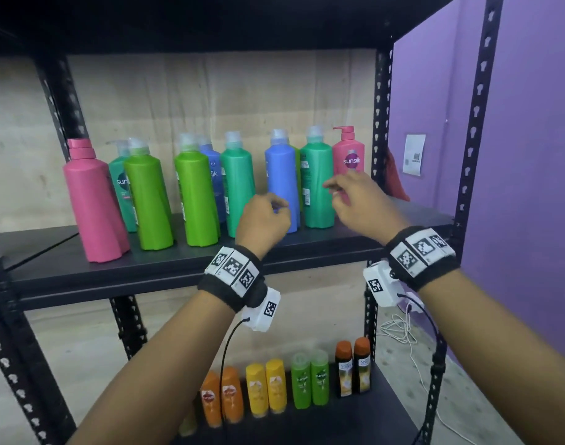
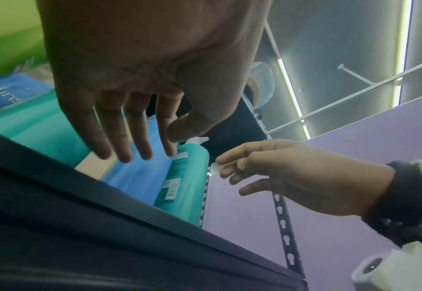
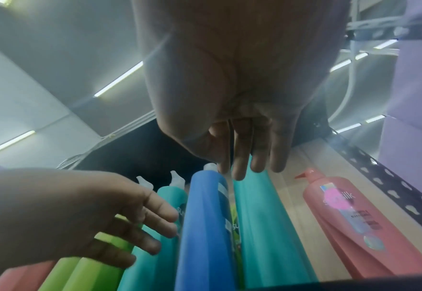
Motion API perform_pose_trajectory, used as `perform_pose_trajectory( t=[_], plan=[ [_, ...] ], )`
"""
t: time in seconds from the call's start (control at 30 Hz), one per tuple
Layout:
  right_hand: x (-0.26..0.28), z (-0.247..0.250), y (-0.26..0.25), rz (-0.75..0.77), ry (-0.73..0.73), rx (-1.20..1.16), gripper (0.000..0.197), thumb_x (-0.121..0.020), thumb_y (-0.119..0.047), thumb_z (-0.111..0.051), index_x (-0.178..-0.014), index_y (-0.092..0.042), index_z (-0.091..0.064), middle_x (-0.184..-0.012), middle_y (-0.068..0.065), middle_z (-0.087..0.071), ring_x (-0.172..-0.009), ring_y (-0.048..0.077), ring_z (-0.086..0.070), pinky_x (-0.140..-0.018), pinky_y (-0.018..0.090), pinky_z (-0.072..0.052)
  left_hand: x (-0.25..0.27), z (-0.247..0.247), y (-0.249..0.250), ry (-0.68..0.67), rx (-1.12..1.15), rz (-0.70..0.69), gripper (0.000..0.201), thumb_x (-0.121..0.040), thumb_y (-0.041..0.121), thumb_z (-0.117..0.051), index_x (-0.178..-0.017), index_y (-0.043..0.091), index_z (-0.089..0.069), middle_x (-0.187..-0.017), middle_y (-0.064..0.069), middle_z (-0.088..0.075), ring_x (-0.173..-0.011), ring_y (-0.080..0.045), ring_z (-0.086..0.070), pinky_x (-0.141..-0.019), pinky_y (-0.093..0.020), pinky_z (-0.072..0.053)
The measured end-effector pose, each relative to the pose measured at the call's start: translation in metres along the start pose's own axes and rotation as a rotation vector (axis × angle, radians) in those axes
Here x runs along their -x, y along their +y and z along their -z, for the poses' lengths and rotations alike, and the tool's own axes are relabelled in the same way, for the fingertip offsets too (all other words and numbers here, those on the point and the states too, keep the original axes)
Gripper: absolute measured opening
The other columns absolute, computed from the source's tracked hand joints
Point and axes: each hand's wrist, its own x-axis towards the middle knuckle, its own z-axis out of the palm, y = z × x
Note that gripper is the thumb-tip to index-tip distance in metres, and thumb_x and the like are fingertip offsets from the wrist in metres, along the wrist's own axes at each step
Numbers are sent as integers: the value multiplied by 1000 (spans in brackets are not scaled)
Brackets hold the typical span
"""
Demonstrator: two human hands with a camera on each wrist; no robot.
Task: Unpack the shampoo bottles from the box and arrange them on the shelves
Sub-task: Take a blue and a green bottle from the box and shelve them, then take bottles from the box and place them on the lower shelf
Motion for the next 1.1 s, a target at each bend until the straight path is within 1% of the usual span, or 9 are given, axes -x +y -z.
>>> perform_pose_trajectory(
  t=[0.07,0.2,0.33,0.43,0.57,0.8,0.93,1.0,1.1],
  plan=[
    [17,0,-7,18,-1,40,28,-101,-19,-52,-122,-13,-70,-115,5,-65,-110,21,-58,-98,37,-47,18,2,4,-3,-9,-42,19,-88,26,-57,-92,24,-76,-95,6,-76,-92,-19,-69,-88,-35,-56],
    [55,-11,-12,19,-31,90,25,-98,-21,-54,-114,-13,-71,-108,5,-66,-103,23,-60,-90,39,-50,50,-1,5,-15,-11,-121,23,-86,32,-54,-87,22,-74,-74,6,-72,-75,-17,-67,-78,-38,-56],
    [87,-33,-8,-25,-108,86,19,-97,-23,-55,-106,-15,-71,-99,0,-62,-96,22,-59,-80,34,-47,76,-15,-11,-94,-197,-146,17,-93,34,-56,-91,25,-70,-81,7,-71,-80,-22,-66,-73,-40,-55],
    [107,-49,0,-93,-200,45,19,-96,-23,-54,-104,-16,-70,-99,-1,-63,-96,21,-60,-82,37,-50,89,-32,-29,-184,-349,-140,16,-92,40,-55,-89,27,-65,-85,9,-69,-84,-22,-65,-71,-38,-54],
    [135,-68,9,-165,-321,23,20,-96,-22,-51,-100,-15,-70,-101,0,-65,-91,21,-61,-84,44,-54,108,-53,-57,-277,-385,-62,23,-94,39,-55,-91,22,-70,-88,3,-72,-90,-27,-65,-74,-36,-54],
    [179,-100,7,-237,-494,-10,21,-95,-24,-51,-100,-18,-71,-99,-2,-67,-87,21,-64,-81,40,-55,150,-86,-98,-423,-413,70,29,-96,46,-52,-86,24,-69,-88,-2,-71,-83,-29,-65,-73,-37,-56],
    [202,-121,6,-242,-516,-84,19,-95,-25,-52,-99,-21,-70,-95,-7,-66,-86,16,-62,-80,38,-54,176,-101,-121,-492,-427,114,30,-95,45,-52,-87,23,-70,-90,-3,-72,-86,-29,-66,-72,-35,-55],
    [217,-136,6,-237,-578,-75,17,-96,-26,-51,-95,-21,-68,-92,-9,-62,-85,16,-61,-79,38,-53,190,-109,-136,-540,-433,135,30,-95,43,-52,-88,21,-71,-92,-3,-72,-88,-29,-67,-69,-33,-52],
    [243,-160,4,-240,-702,-31,20,-97,-28,-49,-88,-18,-64,-90,-1,-64,-86,23,-64,-73,38,-49,214,-118,-160,-629,-407,195,32,-96,42,-53,-89,17,-71,-92,-6,-72,-89,-29,-68,-64,-30,-43]
  ],
)
